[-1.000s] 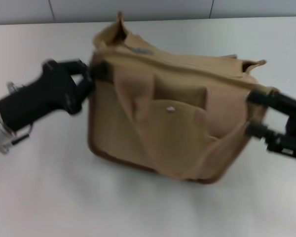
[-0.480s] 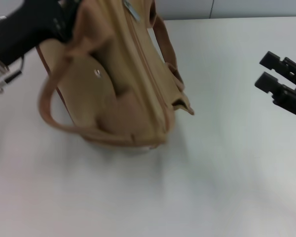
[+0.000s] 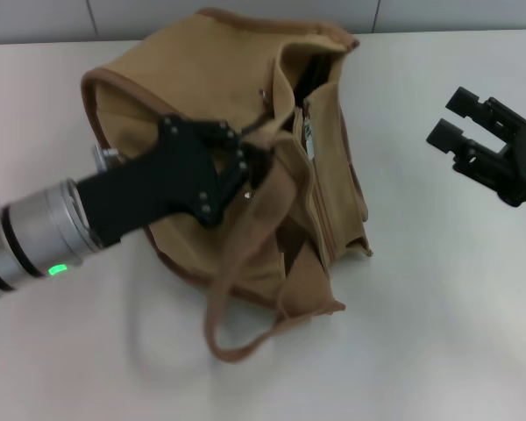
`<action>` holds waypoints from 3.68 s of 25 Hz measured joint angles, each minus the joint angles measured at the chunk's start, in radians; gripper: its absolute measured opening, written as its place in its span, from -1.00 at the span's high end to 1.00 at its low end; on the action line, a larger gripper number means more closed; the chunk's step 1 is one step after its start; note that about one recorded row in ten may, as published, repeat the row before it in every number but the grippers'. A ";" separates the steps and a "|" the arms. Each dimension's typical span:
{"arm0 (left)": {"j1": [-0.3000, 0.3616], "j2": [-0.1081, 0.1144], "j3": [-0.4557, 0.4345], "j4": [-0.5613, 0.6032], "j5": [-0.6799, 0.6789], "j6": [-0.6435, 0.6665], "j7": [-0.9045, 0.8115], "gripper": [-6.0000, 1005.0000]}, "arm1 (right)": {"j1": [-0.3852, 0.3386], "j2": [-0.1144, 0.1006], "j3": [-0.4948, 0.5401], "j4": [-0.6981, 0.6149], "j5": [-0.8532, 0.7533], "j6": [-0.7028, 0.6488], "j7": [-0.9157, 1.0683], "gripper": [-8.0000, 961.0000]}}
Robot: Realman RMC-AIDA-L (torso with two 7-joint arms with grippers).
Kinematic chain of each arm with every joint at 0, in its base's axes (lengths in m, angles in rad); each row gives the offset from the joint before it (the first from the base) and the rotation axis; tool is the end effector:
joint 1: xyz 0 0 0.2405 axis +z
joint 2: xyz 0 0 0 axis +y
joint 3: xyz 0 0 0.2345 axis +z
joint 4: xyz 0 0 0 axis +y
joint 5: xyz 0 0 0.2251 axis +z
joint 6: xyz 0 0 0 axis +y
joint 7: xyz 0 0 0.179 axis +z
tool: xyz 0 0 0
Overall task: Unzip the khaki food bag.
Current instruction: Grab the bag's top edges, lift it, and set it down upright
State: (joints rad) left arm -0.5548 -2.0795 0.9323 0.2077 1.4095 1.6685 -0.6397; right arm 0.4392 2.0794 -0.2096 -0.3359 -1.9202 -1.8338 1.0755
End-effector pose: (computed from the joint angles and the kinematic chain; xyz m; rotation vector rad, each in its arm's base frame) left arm -0.1944 0.3107 -0.0563 -2.4783 -0.0501 -1.2131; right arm 0.2527 0.2949 0.0078 -2.2773 0.6029 1.3497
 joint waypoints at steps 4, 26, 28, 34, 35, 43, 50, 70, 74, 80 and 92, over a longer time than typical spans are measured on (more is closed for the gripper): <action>-0.005 0.000 0.002 -0.059 0.001 -0.003 0.044 0.93 | -0.010 0.001 -0.008 0.042 0.000 0.013 -0.174 -0.61; -0.109 0.000 0.001 -0.165 0.004 0.033 0.044 0.93 | -0.022 0.012 0.040 0.517 0.009 0.218 -0.881 -0.59; -0.112 -0.001 0.000 -0.168 0.004 0.030 0.045 0.93 | -0.023 0.013 0.041 0.524 0.010 0.229 -0.883 -0.58; -0.115 0.000 0.004 -0.170 0.003 0.024 0.045 0.93 | -0.015 0.013 0.038 0.532 0.005 0.251 -0.884 -0.48; -0.115 0.000 0.004 -0.172 0.003 0.023 0.045 0.93 | -0.015 0.013 0.039 0.532 0.006 0.251 -0.884 -0.45; -0.122 0.000 0.005 -0.189 0.009 0.027 0.047 0.93 | 0.005 0.013 0.040 0.547 0.004 0.261 -0.884 0.27; -0.124 0.000 0.005 -0.193 0.011 0.028 0.047 0.93 | 0.048 0.007 0.026 0.530 -0.014 0.308 -0.722 0.52; -0.122 -0.001 0.005 -0.195 0.015 0.031 0.048 0.93 | 0.101 0.004 -0.001 0.371 -0.198 0.245 -0.409 0.54; -0.119 0.000 0.005 -0.195 0.014 0.029 0.048 0.93 | 0.102 0.003 -0.014 0.367 -0.199 0.225 -0.408 0.67; -0.119 0.000 0.005 -0.195 0.014 0.030 0.048 0.93 | 0.102 0.002 -0.028 0.362 -0.199 0.213 -0.408 0.83; -0.107 0.000 -0.002 -0.192 0.009 0.048 0.049 0.93 | 0.081 0.003 -0.018 0.351 -0.192 0.217 -0.395 0.98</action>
State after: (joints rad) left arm -0.6619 -2.0800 0.9299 0.0159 1.4181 1.7167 -0.5911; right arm 0.5206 2.0826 -0.2277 0.0151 -2.1119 -1.6172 0.6805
